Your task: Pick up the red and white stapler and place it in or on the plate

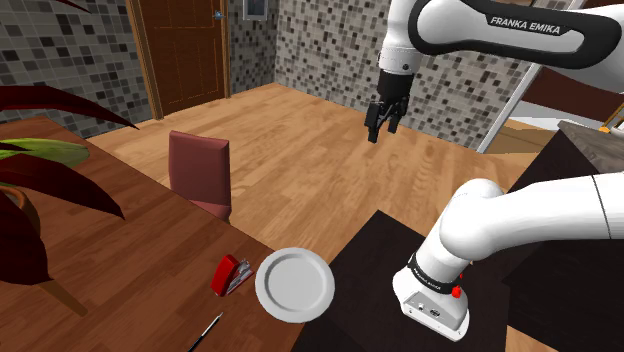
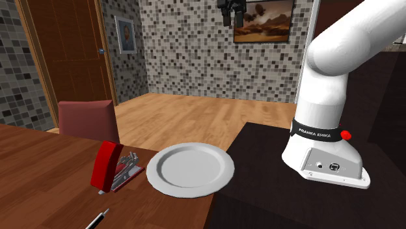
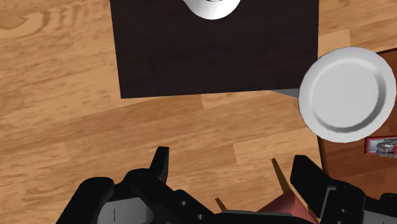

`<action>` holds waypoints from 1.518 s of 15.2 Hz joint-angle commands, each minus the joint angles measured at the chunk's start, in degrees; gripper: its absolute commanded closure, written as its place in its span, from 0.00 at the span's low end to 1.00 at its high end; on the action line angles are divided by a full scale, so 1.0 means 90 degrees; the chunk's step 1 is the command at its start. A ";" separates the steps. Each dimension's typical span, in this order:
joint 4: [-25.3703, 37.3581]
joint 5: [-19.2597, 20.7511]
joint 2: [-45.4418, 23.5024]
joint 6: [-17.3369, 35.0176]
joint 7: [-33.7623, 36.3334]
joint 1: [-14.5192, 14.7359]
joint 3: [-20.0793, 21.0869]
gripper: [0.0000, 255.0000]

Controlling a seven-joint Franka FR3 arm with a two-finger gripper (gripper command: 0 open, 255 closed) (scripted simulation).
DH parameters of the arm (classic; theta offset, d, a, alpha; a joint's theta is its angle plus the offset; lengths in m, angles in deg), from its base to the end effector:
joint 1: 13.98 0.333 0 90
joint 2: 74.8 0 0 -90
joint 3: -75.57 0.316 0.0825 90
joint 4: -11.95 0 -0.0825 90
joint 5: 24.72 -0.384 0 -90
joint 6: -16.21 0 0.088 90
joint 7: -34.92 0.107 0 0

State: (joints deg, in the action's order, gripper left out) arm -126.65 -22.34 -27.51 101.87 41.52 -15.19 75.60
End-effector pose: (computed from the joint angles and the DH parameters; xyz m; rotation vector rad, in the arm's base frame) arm 0.2864 -0.0106 0.5666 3.0842 -0.2117 -0.1493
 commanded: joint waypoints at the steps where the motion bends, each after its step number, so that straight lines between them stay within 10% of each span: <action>1: 0.0000 0.0000 0.0000 0.0000 0.0000 0.0000 0.0000 0.00; 23: -0.1682 -0.3279 -0.1369 0.4255 0.3448 0.0862 0.2624 0.00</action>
State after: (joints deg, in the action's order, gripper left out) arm -142.72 -50.43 -37.46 137.60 70.49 -7.88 97.28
